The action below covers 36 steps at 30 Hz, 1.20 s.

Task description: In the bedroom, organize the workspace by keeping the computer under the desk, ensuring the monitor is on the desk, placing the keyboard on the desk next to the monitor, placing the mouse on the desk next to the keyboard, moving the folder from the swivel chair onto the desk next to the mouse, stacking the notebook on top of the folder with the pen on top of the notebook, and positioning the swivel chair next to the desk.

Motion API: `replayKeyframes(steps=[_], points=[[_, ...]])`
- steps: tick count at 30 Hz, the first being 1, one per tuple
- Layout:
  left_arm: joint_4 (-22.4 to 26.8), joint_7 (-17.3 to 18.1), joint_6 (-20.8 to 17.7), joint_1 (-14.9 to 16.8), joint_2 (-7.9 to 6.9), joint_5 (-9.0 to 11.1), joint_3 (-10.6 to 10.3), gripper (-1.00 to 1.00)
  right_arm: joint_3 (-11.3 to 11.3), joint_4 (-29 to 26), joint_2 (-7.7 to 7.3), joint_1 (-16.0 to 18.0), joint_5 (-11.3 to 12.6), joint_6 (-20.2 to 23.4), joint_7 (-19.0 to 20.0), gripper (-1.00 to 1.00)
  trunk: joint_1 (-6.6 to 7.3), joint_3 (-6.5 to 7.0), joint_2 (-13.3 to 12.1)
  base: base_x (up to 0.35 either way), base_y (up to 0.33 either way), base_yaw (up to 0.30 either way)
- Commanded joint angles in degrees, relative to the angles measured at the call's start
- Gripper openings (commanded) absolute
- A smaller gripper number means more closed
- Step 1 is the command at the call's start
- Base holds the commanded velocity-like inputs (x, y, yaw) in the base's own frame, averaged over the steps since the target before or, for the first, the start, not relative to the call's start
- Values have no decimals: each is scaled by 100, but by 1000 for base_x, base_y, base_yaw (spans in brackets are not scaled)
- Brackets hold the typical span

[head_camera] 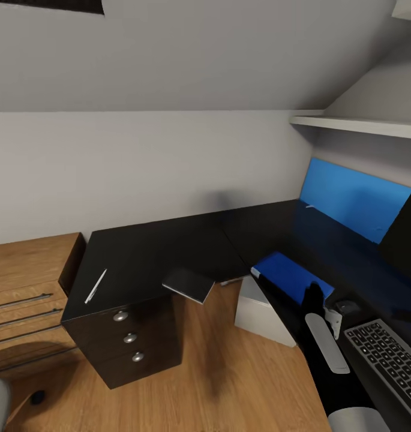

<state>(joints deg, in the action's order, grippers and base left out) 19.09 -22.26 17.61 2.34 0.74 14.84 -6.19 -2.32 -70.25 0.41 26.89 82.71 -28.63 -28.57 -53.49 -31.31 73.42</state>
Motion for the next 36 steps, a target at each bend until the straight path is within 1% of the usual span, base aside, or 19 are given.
replayKeyframes(steps=[1, 10, 18, 21, 23, 25, 28, 33, 36], points=[[-2, -33, 24, 3, -3, 55, -49, 100, -5, -6, 3, 3, 44, -29, 4, 100, 3, -5, 3, -270, 0, 0], [-2, -33, 24, 3, -3, 55, -49, 100, -2, -6, 3, 3, 44, -29, 7, 100, 3, -5, 3, -90, 0, 0], [-2, -33, 24, 3, -3, 55, -57, 100, 19, -9, 15, 2, 51, -35, 55, 100, 3, -5, 3, -19, 0, 0], [-2, -33, 22, 3, -3, 55, -58, 100, 34, -46, 28, 4, 52, -42, 151, 100, 69, 48, -117, -3, 0, 0], [-2, -36, 17, 3, -6, 60, -58, 100, 50, -116, 45, 3, 55, -55, 344, 100, 113, 84, -197, -1, 0, 0], [-2, -37, 16, 3, -8, 61, -58, 100, 55, -130, 52, 4, 57, -58, 424, 100, 157, 120, -277, 0, 0, 0], [-2, -39, 15, 3, -11, 63, -53, 100, 72, -143, 68, 2, 60, -63, 555, 100, 157, 120, -277, 0, 0, 0], [-2, -35, 15, 3, -12, 63, -50, 100, 99, -141, 78, 1, 58, -64, 581, 100, 157, 131, -277, 0, 0, 0], [-2, -34, 15, 3, -12, 63, -51, 100, 200, -139, 90, 1, 55, -70, 588, 100, 157, 150, -277, 0, 0, 2]])
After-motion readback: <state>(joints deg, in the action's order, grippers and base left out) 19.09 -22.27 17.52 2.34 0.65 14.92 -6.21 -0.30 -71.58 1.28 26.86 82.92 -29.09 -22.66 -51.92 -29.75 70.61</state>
